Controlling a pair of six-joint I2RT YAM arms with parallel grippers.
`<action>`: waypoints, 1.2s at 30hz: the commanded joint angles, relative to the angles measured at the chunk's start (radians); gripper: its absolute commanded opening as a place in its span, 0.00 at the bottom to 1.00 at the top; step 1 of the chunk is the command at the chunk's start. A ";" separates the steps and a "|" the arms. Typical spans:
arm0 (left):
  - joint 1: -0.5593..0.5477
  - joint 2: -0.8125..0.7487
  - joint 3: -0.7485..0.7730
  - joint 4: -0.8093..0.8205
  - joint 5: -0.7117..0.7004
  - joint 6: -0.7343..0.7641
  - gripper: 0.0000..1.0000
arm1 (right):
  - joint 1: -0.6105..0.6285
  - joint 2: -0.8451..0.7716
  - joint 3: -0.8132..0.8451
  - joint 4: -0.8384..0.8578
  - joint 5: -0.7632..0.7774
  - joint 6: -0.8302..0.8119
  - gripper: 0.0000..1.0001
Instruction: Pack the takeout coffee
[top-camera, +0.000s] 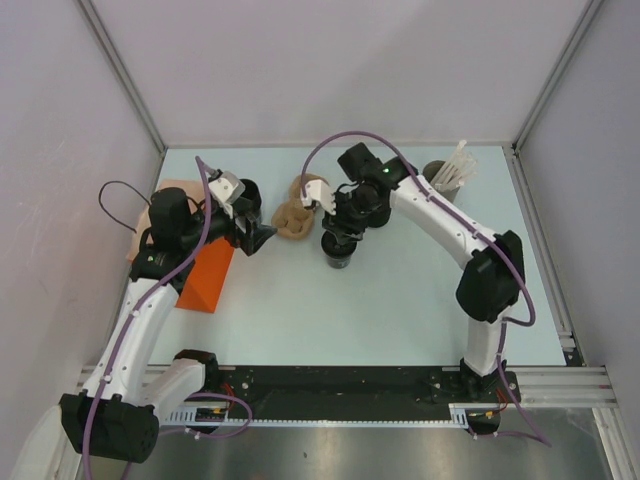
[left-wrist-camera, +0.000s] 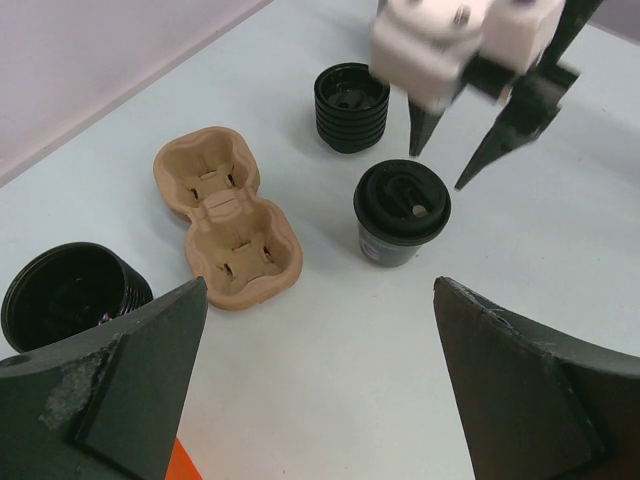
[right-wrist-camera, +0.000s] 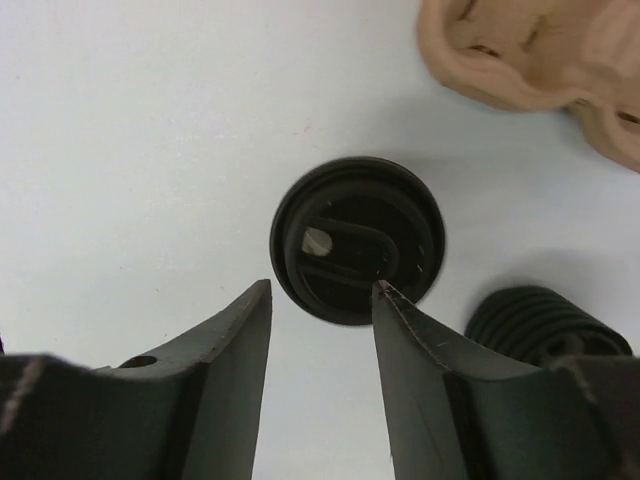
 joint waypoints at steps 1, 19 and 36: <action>0.008 -0.003 -0.009 0.036 0.023 0.003 1.00 | -0.029 -0.144 0.056 0.027 0.027 0.079 0.52; -0.259 0.380 0.204 -0.046 -0.105 -0.011 1.00 | -0.297 -0.616 -0.482 0.418 -0.181 0.480 1.00; -0.259 0.795 0.442 -0.038 0.021 -0.132 1.00 | -0.385 -0.548 -0.545 0.324 -0.462 0.405 1.00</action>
